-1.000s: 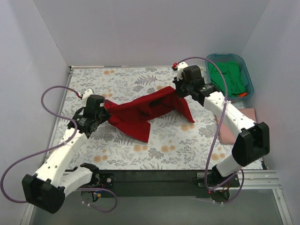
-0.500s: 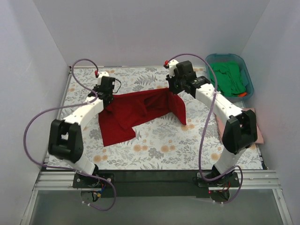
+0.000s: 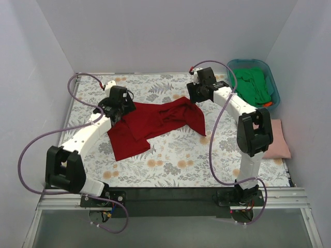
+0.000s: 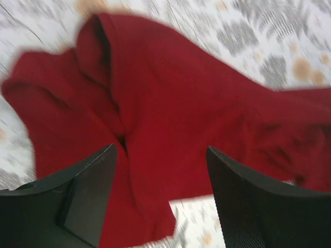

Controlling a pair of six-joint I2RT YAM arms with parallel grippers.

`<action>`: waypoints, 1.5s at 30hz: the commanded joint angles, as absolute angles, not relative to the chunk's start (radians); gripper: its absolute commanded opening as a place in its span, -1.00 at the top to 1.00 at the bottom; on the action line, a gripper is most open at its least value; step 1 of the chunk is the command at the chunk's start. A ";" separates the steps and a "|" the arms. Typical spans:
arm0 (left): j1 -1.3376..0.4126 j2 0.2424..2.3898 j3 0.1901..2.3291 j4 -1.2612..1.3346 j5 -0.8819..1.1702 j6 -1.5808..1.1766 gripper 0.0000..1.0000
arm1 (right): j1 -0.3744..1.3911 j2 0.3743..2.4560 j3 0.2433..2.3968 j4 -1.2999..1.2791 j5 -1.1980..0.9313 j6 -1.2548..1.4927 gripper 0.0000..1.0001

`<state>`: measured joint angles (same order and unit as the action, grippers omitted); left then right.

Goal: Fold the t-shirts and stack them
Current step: Flatten the tshirt out

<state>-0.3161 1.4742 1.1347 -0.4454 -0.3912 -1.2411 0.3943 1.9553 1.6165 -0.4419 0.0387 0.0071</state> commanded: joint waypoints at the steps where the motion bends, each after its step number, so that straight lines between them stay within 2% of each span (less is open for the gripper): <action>1: -0.356 1.379 0.976 -0.488 -0.224 -1.469 -0.37 | 0.405 1.766 1.485 -0.396 0.008 0.060 -0.21; 8: -0.356 1.232 0.655 -0.257 -0.117 -1.595 -0.38 | 0.407 1.505 1.102 -0.252 -0.151 0.144 -0.20; 17: -0.350 1.250 0.519 -0.011 -0.066 -1.617 -0.40 | 0.406 1.378 0.916 -0.196 -0.216 0.158 -0.21; 27: -0.350 1.308 0.472 0.158 -0.040 -1.598 -0.28 | 0.407 1.319 0.851 -0.196 -0.239 0.146 -0.21; 40: -0.350 1.358 0.457 0.170 -0.028 -1.632 -0.21 | 0.407 1.293 0.824 -0.196 -0.245 0.143 -0.20; 45: -0.350 1.344 0.437 0.193 -0.015 -1.631 0.01 | 0.407 1.292 0.815 -0.196 -0.236 0.141 -0.20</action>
